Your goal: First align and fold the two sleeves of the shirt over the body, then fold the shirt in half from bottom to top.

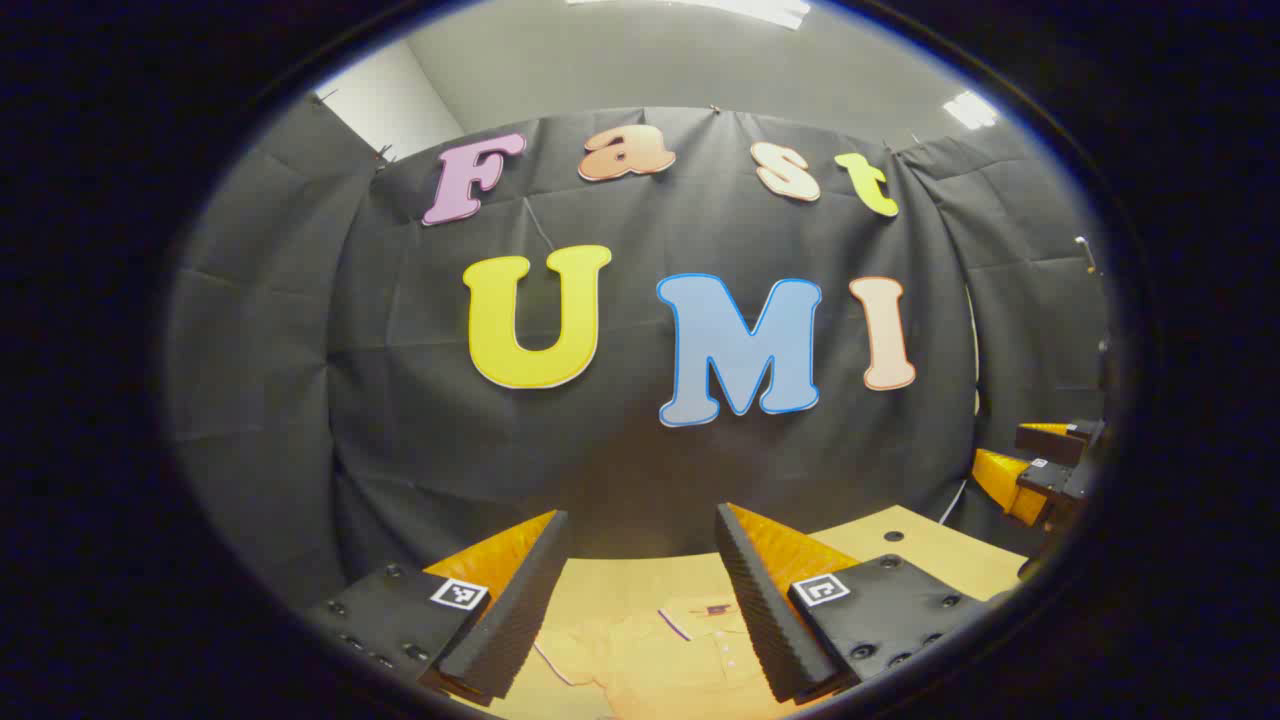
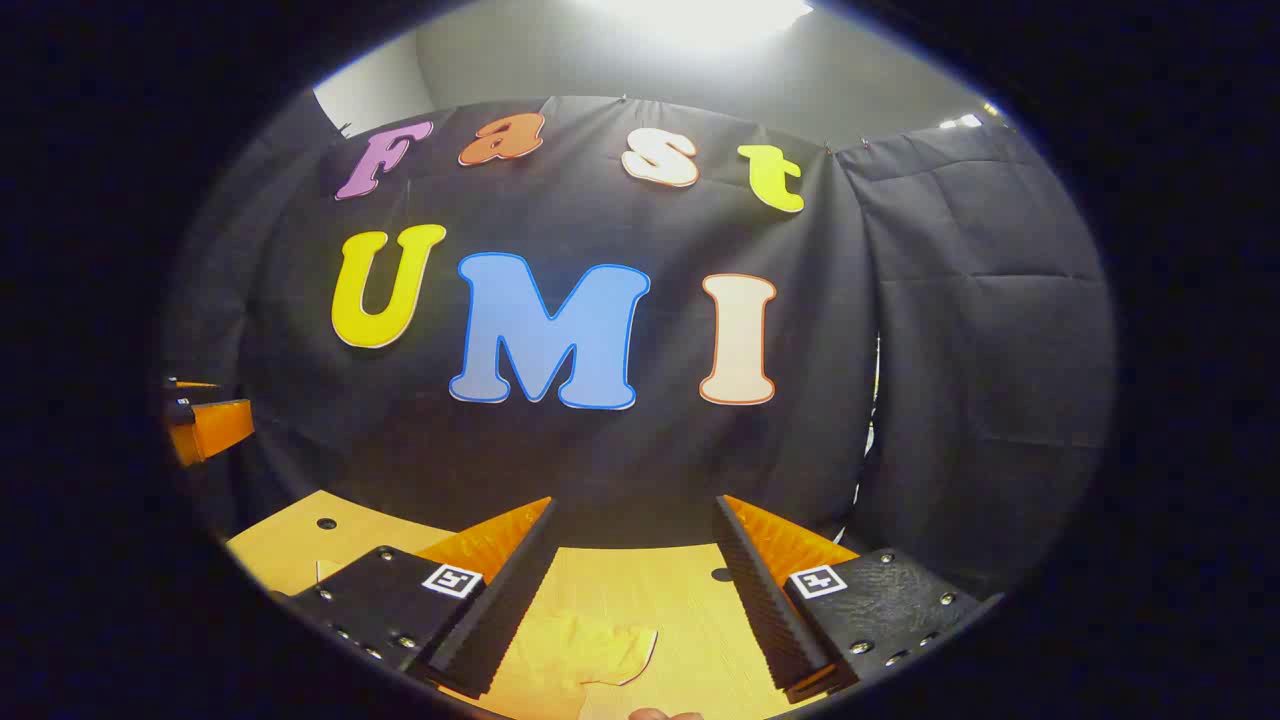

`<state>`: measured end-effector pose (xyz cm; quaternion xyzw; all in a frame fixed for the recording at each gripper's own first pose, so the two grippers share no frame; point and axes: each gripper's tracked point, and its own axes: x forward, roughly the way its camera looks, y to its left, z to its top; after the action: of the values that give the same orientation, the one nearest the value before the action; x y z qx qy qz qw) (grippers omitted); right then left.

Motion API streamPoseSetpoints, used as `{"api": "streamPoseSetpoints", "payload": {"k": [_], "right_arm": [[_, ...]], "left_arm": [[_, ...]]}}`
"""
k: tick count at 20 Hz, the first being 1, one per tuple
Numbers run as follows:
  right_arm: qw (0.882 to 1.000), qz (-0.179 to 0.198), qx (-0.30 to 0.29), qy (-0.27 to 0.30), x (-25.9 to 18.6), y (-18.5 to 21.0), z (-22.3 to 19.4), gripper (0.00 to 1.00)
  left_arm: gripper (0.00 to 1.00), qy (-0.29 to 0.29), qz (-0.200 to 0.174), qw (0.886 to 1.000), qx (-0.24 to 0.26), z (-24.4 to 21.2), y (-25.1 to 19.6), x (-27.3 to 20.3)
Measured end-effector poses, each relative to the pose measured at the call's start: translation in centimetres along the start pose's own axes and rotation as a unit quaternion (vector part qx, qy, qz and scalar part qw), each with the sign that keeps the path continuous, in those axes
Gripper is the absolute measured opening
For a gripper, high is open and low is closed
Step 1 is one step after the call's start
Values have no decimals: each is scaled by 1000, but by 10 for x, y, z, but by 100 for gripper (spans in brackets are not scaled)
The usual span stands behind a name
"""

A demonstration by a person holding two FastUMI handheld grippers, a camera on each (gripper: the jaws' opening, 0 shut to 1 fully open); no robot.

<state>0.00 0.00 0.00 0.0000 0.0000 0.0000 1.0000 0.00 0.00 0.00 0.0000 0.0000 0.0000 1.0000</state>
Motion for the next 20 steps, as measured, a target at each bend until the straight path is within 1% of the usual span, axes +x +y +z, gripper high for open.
{"api": "streamPoseSetpoints", "payload": {"k": [6, 10, 13, 14, 16, 17, 20], "right_arm": [[1000, 4, 1, 8, 8, -1, -6, 96], [999, 4, 0, 38, 18, -6, -37, 96], [995, 15, 7, 95, 34, -3, -80, 96], [992, 17, 14, 121, 41, -2, -103, 96], [988, 17, 17, 150, 53, 1, -131, 96], [983, 21, 17, 182, 62, 3, -154, 96], [972, 25, 14, 234, 74, 8, -206, 96]], "left_arm": [[94, -6, 5, 1000, 11, 5, -4, -4], [94, -4, 10, 1000, 10, 7, -2, -5], [94, -4, 15, 1000, 12, 6, 0, -6], [94, -4, 19, 1000, 12, 6, 3, -7], [94, -2, 26, 1000, 13, 5, 6, -10], [94, 0, 31, 999, 13, 4, 12, -14], [94, 5, 42, 999, 15, 3, 19, -16]]}}
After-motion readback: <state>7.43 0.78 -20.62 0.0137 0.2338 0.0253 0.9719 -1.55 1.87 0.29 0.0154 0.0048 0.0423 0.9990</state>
